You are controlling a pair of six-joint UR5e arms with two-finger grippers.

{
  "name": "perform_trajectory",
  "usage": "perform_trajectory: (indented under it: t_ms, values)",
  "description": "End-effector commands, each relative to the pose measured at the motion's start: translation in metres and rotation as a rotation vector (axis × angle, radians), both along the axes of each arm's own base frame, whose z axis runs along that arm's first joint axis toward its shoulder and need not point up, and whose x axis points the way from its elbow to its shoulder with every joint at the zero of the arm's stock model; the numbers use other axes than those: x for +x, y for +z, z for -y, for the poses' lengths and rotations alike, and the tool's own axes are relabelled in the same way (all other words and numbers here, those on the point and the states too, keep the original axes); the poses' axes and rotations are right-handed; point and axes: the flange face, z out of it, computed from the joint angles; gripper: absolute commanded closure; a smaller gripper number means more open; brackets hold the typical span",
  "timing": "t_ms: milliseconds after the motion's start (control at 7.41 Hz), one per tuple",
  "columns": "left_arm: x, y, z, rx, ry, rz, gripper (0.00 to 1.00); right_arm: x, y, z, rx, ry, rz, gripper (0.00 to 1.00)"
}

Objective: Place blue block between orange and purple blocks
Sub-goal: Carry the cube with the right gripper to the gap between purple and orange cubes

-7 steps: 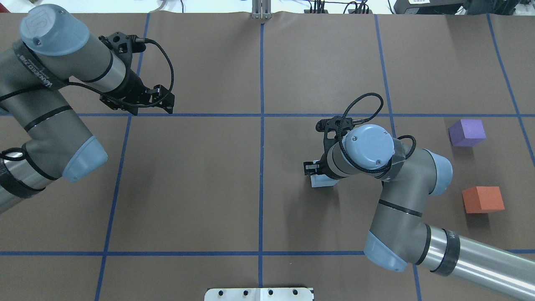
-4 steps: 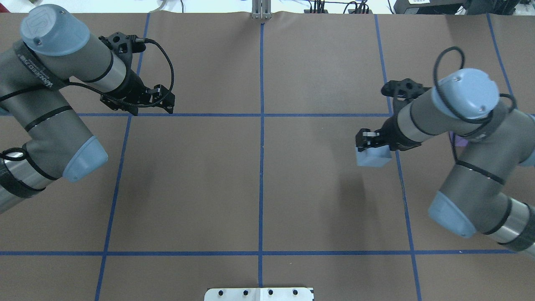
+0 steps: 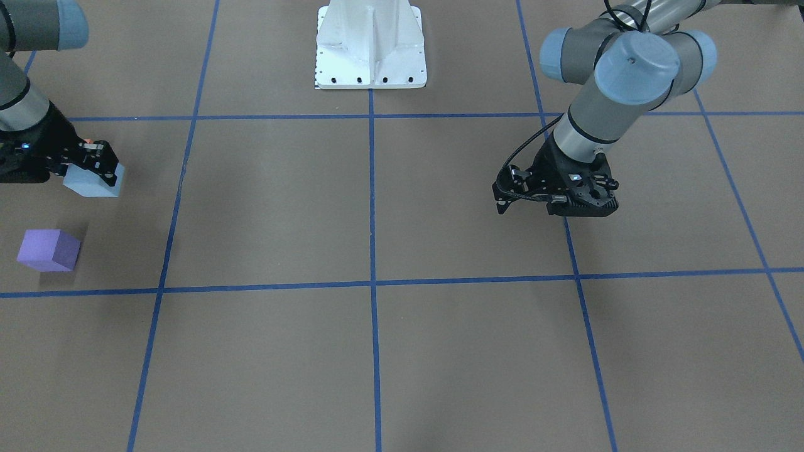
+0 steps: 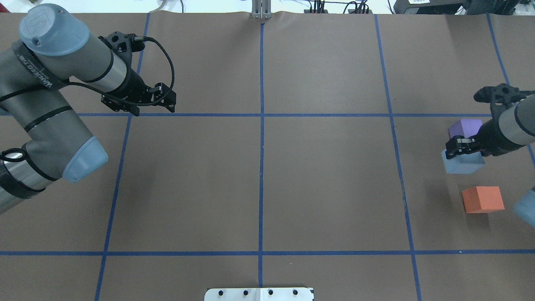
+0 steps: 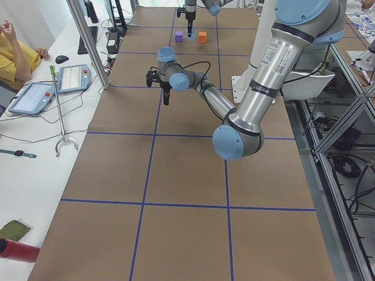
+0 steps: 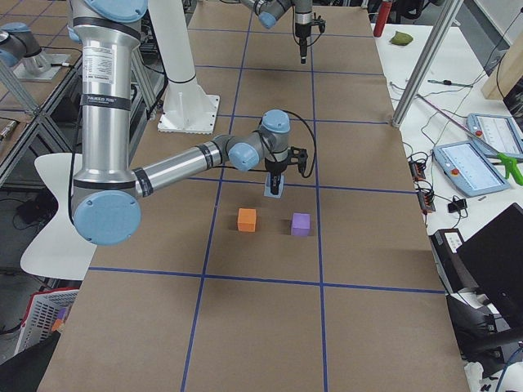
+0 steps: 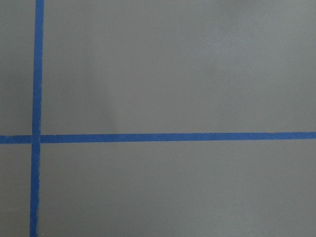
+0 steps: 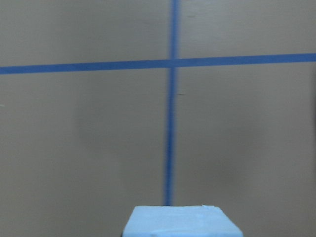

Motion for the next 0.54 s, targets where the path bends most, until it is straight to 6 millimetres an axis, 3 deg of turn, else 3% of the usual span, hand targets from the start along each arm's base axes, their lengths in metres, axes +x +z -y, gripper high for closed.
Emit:
perform_trajectory:
  t_ms: [0,270,405]
  values:
    - [0.0,-0.002,-0.001,-0.006,-0.012,-0.012,0.0,0.023,0.056,-0.009,-0.016,-0.014,-0.001,1.0]
    - [-0.001,-0.004,-0.001,-0.007,-0.015,-0.016,0.0,0.02,0.09,-0.002,-0.021,-0.011,0.021,1.0]
    - [-0.002,-0.007,-0.002,-0.02,-0.025,-0.023,0.0,0.02,0.091,-0.002,-0.024,-0.01,0.02,1.0]
